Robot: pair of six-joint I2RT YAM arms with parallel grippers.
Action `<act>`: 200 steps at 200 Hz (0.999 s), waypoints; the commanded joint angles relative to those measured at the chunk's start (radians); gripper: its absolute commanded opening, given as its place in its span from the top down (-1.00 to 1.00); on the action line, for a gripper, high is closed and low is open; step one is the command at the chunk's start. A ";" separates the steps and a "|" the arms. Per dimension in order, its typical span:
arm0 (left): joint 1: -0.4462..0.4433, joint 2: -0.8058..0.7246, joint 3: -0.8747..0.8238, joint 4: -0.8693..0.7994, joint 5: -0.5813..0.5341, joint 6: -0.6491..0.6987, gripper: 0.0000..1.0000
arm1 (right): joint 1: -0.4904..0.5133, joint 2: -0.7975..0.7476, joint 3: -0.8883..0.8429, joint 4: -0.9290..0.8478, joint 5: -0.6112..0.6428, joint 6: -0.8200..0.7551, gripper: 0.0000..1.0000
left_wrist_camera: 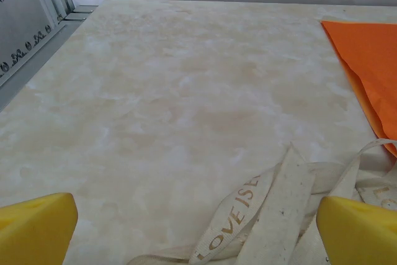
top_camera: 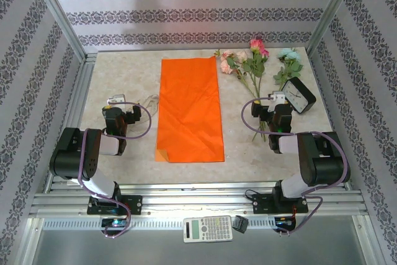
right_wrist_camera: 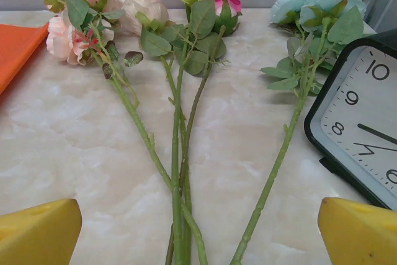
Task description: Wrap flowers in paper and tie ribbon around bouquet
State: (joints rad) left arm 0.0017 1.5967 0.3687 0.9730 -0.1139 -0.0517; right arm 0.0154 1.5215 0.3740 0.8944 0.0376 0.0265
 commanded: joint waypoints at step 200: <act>-0.090 -0.280 0.048 -0.277 -0.137 0.064 -0.99 | 0.180 -0.336 0.092 -0.259 0.369 -0.079 -0.96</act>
State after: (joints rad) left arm -0.0105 1.5433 0.3687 0.9211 -0.0963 -0.0235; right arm 0.0910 1.3983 0.3759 0.7937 0.1928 0.0143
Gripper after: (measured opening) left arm 0.993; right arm 0.980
